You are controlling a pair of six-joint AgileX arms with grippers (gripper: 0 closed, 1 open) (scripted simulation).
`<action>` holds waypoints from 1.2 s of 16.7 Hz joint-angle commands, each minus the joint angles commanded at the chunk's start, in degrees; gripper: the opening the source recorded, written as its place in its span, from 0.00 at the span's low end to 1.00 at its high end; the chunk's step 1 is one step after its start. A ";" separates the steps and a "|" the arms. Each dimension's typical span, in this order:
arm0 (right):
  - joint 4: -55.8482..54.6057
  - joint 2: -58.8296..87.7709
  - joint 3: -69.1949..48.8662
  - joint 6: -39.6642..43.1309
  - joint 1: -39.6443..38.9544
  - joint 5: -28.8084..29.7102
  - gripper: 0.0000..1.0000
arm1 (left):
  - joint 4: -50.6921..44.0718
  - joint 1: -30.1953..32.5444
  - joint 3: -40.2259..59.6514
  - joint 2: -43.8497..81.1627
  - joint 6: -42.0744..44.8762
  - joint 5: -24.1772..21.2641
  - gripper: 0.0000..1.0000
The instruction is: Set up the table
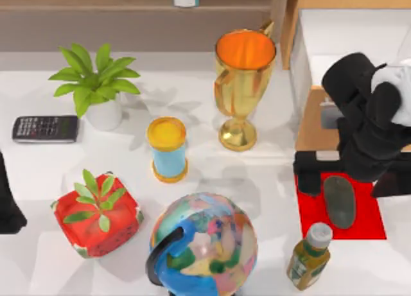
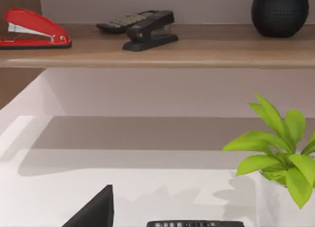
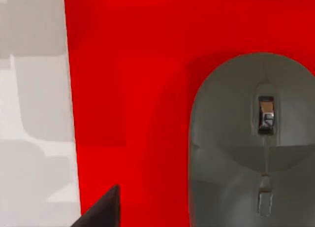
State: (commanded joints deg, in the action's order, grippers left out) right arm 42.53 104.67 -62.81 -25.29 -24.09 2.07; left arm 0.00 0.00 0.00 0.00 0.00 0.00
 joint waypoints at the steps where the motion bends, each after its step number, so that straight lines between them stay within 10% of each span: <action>1: 0.00 0.00 0.00 0.00 0.00 0.00 1.00 | 0.00 0.00 0.00 0.00 0.00 0.00 1.00; 9: -8.10 -8.59 1.03 7.82 -6.59 -0.77 1.00 | 0.00 0.00 0.00 0.00 0.00 0.00 1.00; 20: -55.64 -21.96 14.82 42.35 -16.02 1.71 1.00 | 0.00 0.00 0.00 0.00 0.00 0.00 1.00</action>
State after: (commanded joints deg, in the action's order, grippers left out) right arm -13.10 82.71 -47.99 17.06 -40.10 3.78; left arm 0.00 0.00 0.00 0.00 0.00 0.00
